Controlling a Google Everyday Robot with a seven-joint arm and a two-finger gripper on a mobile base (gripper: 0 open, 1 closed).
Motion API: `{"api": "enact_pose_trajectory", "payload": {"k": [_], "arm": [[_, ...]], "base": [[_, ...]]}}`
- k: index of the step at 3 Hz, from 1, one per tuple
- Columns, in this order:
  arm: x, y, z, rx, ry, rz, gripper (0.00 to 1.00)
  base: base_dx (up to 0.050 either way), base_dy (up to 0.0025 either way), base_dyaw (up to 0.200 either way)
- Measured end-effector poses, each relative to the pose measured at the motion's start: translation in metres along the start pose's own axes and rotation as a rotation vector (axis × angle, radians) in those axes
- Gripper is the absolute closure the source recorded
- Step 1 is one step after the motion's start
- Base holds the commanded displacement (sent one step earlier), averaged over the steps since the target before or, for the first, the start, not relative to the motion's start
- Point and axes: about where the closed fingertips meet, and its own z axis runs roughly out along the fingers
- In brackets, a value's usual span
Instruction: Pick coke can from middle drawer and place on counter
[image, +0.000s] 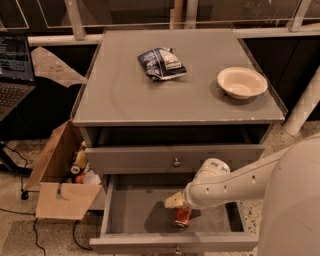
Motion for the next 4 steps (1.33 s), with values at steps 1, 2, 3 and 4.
{"api": "enact_pose_trajectory", "payload": {"k": [1, 2, 3, 4], "arm": [[0.006, -0.004, 0.022, 0.005, 0.029, 0.034, 0.00], [0.011, -0.002, 0.042, 0.019, 0.057, 0.055, 0.00], [0.012, 0.007, 0.059, 0.037, 0.084, 0.055, 0.00], [0.014, 0.018, 0.076, 0.056, 0.110, 0.039, 0.00]], "base": [[0.000, 0.00000, 0.000], [0.000, 0.00000, 0.000], [0.000, 0.00000, 0.000], [0.000, 0.00000, 0.000]]}}
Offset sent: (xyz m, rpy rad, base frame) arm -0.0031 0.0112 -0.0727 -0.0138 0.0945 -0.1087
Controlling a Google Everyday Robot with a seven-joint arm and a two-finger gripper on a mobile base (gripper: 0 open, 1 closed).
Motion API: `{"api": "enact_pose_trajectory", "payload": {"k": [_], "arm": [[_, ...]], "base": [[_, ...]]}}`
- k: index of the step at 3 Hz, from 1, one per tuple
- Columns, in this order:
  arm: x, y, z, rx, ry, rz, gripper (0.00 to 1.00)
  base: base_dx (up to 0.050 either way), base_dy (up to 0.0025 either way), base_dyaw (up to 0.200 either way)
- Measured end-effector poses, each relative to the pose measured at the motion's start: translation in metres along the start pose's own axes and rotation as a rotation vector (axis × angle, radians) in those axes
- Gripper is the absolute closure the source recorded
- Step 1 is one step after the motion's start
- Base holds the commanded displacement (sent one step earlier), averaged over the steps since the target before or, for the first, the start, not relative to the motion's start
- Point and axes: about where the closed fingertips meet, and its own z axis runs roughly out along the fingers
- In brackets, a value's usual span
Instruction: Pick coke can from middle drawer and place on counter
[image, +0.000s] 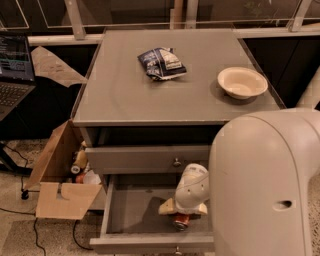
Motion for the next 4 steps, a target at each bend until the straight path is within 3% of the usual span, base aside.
{"api": "enact_pose_trajectory", "payload": {"k": [1, 4], "arm": [[0.0015, -0.0011, 0.0181, 0.036, 0.027, 0.005, 0.00], [0.0027, -0.0012, 0.0188, 0.035, 0.030, -0.016, 0.65]], "base": [[0.000, 0.00000, 0.000], [0.000, 0.00000, 0.000]]}}
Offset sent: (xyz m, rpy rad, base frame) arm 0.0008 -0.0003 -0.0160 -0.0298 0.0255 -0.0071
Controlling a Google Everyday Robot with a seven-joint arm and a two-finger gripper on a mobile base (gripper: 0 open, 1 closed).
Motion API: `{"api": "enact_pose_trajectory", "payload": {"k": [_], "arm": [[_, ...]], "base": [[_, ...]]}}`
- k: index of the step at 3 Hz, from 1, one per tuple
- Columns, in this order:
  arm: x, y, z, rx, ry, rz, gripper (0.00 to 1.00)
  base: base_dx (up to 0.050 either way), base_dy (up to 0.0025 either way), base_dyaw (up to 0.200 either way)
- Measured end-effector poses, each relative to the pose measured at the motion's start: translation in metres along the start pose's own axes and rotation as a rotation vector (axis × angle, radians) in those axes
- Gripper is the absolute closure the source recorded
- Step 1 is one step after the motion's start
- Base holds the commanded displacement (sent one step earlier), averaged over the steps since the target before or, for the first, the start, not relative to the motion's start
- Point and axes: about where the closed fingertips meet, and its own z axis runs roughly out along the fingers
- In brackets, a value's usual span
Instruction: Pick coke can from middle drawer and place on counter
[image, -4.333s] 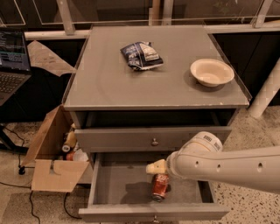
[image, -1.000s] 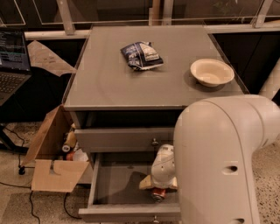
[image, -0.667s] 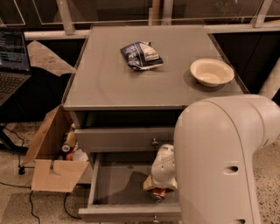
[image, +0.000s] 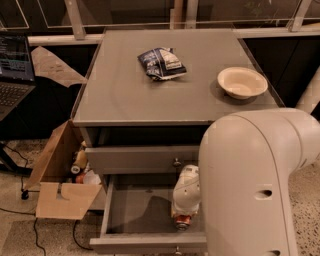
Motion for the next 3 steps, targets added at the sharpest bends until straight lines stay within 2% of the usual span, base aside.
{"api": "enact_pose_trajectory", "payload": {"k": [1, 2, 3], "arm": [[0.000, 0.000, 0.000, 0.000, 0.000, 0.000, 0.89], [0.001, 0.000, -0.003, 0.000, -0.005, -0.025, 1.00], [-0.003, -0.005, -0.026, -0.020, -0.064, -0.022, 1.00]], "base": [[0.000, 0.00000, 0.000], [0.000, 0.00000, 0.000], [0.000, 0.00000, 0.000]]}}
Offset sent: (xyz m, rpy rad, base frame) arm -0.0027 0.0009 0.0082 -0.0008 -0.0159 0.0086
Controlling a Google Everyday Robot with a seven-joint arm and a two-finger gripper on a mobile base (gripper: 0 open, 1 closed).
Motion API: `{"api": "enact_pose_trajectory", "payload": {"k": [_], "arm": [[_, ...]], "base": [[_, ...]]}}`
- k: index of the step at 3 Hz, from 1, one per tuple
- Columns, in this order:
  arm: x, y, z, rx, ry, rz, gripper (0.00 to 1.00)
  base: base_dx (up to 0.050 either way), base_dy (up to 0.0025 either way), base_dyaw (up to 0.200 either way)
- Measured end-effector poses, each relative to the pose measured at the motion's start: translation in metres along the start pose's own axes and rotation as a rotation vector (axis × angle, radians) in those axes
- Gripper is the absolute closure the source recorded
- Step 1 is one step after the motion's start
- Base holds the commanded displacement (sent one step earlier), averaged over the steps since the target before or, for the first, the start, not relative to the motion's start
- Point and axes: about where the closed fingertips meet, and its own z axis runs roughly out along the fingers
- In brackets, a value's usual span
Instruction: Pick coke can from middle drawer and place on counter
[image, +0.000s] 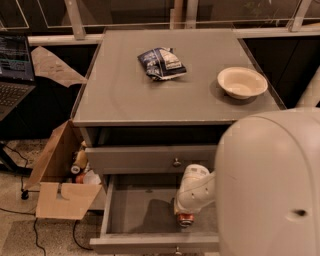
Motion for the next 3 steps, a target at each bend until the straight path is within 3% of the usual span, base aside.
{"api": "enact_pose_trajectory", "payload": {"k": [2, 3], "arm": [[-0.001, -0.016, -0.089, -0.112, -0.205, -0.036, 1.00], [0.015, -0.017, -0.112, -0.183, -0.234, -0.048, 1.00]], "base": [[0.000, 0.00000, 0.000], [0.000, 0.00000, 0.000]]}}
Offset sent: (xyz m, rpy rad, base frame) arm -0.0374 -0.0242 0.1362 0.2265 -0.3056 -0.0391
